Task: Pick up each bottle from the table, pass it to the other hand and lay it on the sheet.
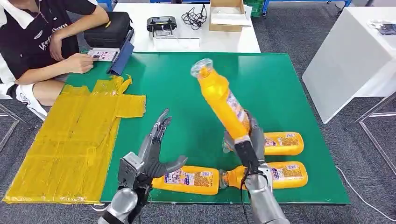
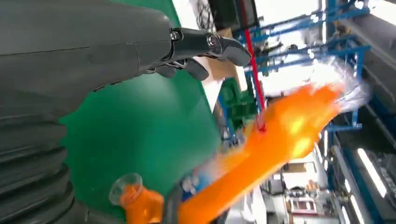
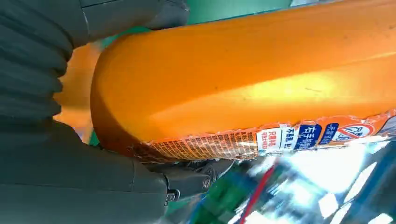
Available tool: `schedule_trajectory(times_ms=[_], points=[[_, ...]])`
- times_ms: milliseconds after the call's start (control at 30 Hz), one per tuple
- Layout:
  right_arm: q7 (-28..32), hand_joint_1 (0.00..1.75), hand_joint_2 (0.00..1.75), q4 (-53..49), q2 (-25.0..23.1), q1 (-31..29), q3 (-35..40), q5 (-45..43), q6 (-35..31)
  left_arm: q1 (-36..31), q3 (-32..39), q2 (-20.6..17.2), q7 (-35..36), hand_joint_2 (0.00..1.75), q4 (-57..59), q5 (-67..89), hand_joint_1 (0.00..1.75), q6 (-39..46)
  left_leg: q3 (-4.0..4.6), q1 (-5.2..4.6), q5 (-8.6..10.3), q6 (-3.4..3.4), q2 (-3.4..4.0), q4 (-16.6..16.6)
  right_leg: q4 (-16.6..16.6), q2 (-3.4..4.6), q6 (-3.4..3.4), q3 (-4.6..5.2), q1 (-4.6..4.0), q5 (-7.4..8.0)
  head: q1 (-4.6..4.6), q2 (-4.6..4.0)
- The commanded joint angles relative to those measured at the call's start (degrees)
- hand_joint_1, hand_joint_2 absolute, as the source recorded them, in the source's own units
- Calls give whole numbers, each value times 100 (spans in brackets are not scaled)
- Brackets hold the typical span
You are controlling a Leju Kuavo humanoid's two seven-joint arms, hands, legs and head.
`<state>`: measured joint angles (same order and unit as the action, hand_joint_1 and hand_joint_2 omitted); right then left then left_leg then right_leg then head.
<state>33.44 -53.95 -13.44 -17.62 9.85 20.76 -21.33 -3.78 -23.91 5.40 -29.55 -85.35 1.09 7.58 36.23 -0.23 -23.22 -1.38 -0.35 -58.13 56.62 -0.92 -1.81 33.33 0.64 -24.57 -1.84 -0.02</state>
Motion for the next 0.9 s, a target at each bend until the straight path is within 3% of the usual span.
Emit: schedule_trajectory(times_ms=[33, 467, 500, 533, 900], points=[[80, 175, 175, -922, 291, 382, 2035, 128, 8, -503, -231, -305, 206, 175, 157, -236, 0, -200, -10, 5, -4, 9, 1, 1, -2, 4, 6, -11, -4, -3, -2, 0], [-66, 175, 175, -193, 363, 43, 2941, 628, -319, -721, -134, -248, 134, 175, -209, -1078, 0, -505, -21, 5, -7, 12, 9, 3, -6, 14, 10, -23, -4, -3, -2, 0], [-77, 175, 175, -163, 368, 26, 2953, 608, -303, -711, -101, -222, 92, 175, -274, -1150, 96, -482, -17, 6, -5, 11, 3, 3, -6, 4, 9, -22, -5, -4, 0, 0], [-83, 175, 175, -155, 369, 26, 2951, 585, -294, -703, -94, -219, 76, 175, -318, -1176, 175, -473, -22, 8, -6, 13, 3, 6, -9, 4, 10, -26, -7, -4, -2, 0], [-183, 175, 175, -188, 419, 59, 2831, 461, -326, -594, 91, -210, -67, 175, -597, -1668, 175, -588, -19, 7, -4, 9, -3, 6, -11, -5, 7, -22, -6, -4, -2, 0]])
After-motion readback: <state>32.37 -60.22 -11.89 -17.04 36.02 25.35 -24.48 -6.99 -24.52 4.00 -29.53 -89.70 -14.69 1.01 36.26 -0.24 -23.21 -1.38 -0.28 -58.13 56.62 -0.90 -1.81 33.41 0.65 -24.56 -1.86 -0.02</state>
